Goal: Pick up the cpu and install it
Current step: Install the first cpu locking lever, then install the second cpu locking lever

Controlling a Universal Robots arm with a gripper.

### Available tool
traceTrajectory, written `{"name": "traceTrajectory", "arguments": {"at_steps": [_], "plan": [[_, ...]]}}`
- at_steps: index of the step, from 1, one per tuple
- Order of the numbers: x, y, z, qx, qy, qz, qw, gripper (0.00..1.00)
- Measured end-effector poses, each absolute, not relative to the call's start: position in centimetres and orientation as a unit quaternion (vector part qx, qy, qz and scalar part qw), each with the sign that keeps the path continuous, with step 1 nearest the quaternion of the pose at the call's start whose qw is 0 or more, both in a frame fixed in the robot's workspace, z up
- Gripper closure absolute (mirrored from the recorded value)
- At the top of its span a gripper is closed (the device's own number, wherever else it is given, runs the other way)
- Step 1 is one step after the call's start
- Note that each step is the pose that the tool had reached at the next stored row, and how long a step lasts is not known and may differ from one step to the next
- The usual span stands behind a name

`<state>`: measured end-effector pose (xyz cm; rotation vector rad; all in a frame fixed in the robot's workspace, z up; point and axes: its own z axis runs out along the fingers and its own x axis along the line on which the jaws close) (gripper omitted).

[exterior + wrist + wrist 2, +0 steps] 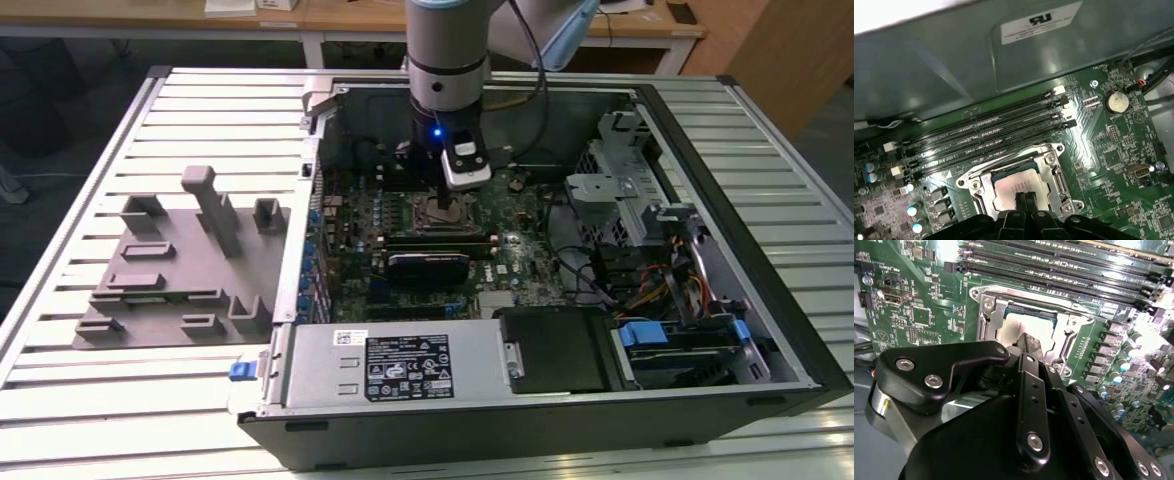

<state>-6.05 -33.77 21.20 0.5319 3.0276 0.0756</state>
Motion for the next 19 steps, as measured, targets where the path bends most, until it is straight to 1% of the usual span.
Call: {"name": "traceTrajectory", "arguments": {"at_steps": [4, 12, 19], "plan": [[-6.1, -33.8, 21.8, 0.168, 0.985, 0.025, 0.033, 0.89], [-6.1, -33.8, 24.4, 0.166, 0.985, 0.025, 0.033, 0.89], [-6.1, -33.8, 24.6, 0.165, 0.985, 0.025, 0.033, 0.89]]}}
